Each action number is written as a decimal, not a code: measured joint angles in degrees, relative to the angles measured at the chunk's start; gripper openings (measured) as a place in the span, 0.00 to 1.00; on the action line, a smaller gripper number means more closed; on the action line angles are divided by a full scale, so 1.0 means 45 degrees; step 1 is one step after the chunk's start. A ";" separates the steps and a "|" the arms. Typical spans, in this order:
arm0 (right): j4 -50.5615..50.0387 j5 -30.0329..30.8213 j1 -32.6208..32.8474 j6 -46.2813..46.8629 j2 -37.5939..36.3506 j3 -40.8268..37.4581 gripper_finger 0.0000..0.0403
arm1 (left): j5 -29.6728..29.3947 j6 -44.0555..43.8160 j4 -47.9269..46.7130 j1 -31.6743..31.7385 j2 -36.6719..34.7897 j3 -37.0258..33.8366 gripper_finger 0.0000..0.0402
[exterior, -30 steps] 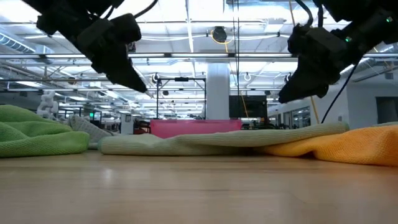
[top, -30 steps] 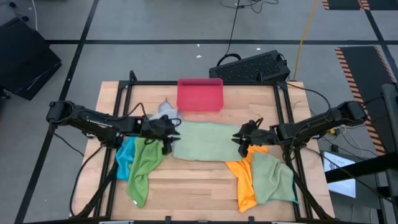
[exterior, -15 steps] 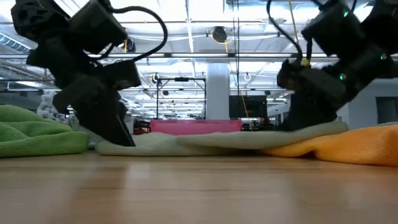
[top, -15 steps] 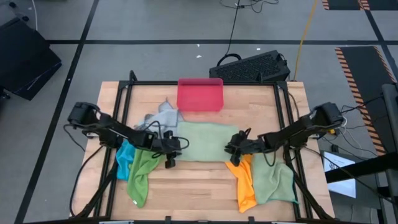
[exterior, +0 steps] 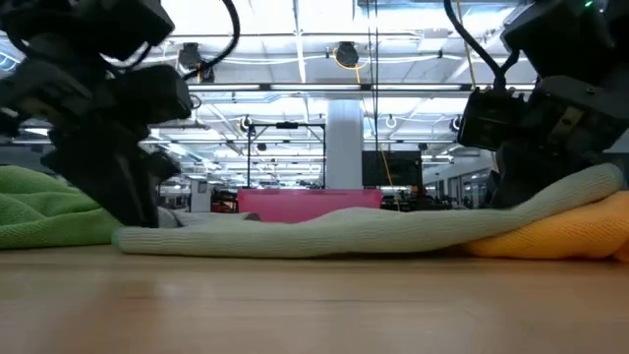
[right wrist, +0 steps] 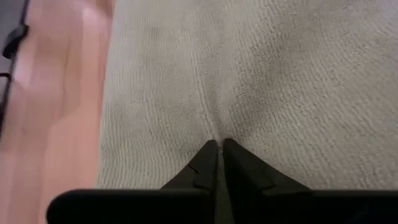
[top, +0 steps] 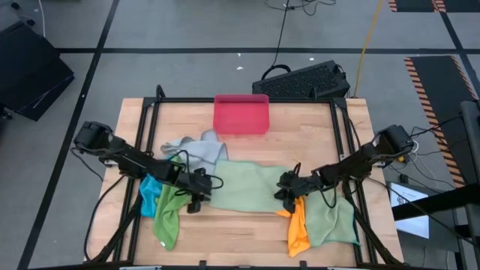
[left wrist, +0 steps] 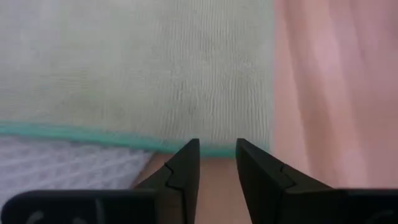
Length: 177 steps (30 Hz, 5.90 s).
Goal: Fold microfiber towels
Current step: Fold the top light green towel
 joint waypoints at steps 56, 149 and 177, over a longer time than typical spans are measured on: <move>0.3037 0.5945 0.2100 -0.2690 0.2489 0.3767 0.05 | -0.6892 0.5016 0.3781 -0.3566 0.2668 0.0021 0.09; -0.8470 0.6113 -0.1659 -0.5717 0.2332 1.1302 0.02 | -0.7587 0.8680 1.2052 0.1622 0.4406 -0.0925 0.76; -0.4772 0.6505 0.0850 -0.7909 0.0051 1.1312 0.02 | -0.5874 0.4869 0.3450 -0.3160 -0.5080 0.1519 0.01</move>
